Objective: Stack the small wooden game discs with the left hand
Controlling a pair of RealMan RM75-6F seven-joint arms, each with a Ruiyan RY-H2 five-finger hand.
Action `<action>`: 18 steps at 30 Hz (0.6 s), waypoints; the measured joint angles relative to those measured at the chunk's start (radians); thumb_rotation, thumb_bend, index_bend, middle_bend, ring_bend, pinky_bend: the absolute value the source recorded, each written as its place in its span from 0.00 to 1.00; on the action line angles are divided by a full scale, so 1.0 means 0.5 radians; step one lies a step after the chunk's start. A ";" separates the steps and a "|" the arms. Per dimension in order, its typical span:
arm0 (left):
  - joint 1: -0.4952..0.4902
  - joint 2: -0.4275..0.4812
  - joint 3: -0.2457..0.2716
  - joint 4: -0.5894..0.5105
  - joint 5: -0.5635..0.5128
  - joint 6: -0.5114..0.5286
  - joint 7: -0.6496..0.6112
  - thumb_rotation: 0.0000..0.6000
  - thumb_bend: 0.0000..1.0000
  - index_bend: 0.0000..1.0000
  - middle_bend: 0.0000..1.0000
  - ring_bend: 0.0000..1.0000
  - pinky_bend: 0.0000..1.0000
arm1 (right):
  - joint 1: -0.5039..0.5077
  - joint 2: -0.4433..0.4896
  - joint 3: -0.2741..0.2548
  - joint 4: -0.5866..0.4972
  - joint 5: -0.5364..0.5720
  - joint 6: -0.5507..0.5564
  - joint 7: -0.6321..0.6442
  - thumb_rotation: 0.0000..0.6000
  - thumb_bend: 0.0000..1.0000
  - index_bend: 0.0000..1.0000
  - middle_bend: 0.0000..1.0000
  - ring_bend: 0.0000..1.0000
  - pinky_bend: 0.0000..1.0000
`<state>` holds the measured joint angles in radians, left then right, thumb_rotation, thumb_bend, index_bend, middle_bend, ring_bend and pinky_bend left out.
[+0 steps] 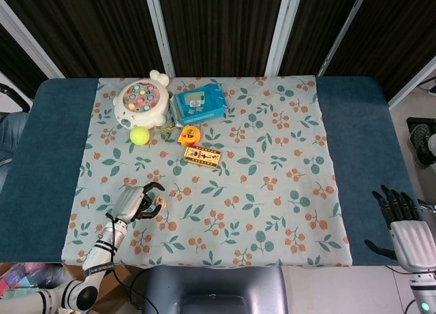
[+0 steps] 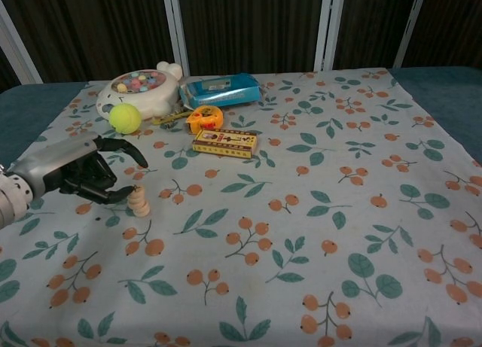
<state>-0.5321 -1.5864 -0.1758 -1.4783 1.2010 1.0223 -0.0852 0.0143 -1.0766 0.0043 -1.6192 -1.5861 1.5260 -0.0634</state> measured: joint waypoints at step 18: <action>0.575 0.674 0.486 -0.008 0.938 0.934 -0.437 1.00 0.40 0.04 0.00 0.00 0.00 | -0.011 -0.013 -0.014 0.012 -0.032 0.014 -0.052 1.00 0.19 0.00 0.00 0.00 0.00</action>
<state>-0.2445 -1.2493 0.0670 -1.4822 1.6698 1.4894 -0.3037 0.0089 -1.0832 -0.0027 -1.6133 -1.6021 1.5330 -0.0892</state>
